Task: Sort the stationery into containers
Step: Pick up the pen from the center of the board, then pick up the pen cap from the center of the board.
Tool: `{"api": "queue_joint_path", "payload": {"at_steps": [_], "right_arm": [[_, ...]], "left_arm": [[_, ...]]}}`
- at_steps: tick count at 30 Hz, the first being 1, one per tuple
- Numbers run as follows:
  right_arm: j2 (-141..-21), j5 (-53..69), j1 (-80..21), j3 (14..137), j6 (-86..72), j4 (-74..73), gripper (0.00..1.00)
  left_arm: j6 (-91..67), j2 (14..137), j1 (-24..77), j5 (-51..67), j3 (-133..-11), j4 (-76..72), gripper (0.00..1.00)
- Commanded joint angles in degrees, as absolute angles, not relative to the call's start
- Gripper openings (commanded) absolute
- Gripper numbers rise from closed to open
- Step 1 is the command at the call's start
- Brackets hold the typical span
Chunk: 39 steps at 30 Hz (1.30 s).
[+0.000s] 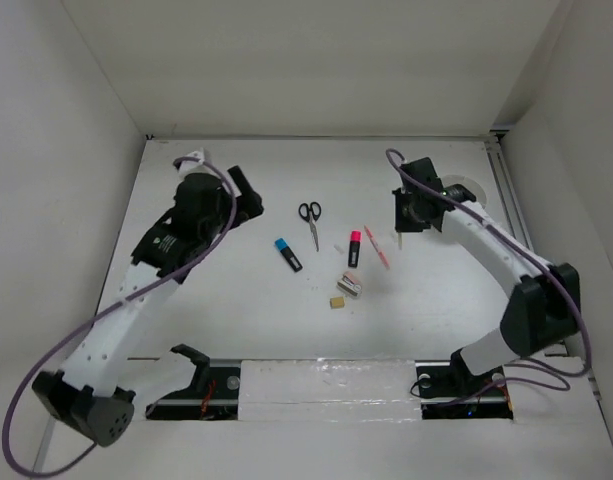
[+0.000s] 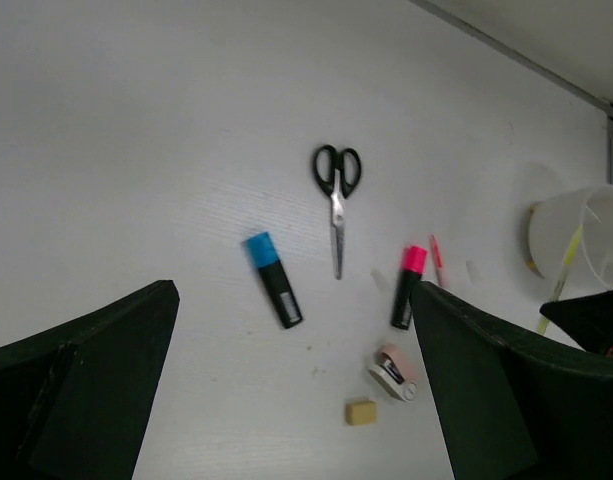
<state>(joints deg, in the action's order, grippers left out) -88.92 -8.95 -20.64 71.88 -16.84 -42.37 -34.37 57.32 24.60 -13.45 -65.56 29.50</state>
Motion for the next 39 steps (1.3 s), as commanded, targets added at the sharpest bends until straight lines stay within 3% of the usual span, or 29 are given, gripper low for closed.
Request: {"api": "queue_joint_path", "payload": {"at_steps": [1,4,9,15,22,24,30,32,39], "right_arm": [[-79.2,-13.3,-23.0,74.0,-21.4,-44.6,0.0],[-71.3,-17.6,-24.9,73.3,-24.2,-46.5,0.0],[-61.3,-22.6,-29.3,72.1,-28.3,-48.9,0.0],[-56.4,-21.5,-32.2,73.4,-28.3,-50.4,0.0],[-54.8,-19.6,-35.3,69.7,-27.2,-47.6,0.0],[-54.1,-18.4,-35.3,68.9,-26.5,-46.8,0.0],[-53.0,-16.5,-35.3,66.2,-25.3,-44.4,0.0],[-52.5,-15.7,-35.3,64.9,-24.7,-43.7,0.0],[-51.9,-14.3,-35.3,63.5,-23.6,-42.5,0.0]], "left_arm": [[-40.4,65.4,34.8,-12.0,-70.0,26.3,1.0],[-47.4,72.0,38.5,-12.7,-71.8,24.2,1.0],[-60.7,87.9,50.7,-27.5,-79.4,26.6,1.0],[-70.9,105.8,51.4,-29.8,-93.7,37.4,0.96],[-78.0,114.3,49.3,-28.8,-96.5,40.0,0.89],[-78.0,115.5,48.8,-28.0,-96.0,39.3,0.77],[-78.6,122.2,48.2,-26.5,-102.0,42.2,0.68],[-78.6,123.0,48.2,-26.5,-102.0,42.2,0.57],[-79.1,124.7,48.2,-24.1,-102.6,41.6,0.47]]}}
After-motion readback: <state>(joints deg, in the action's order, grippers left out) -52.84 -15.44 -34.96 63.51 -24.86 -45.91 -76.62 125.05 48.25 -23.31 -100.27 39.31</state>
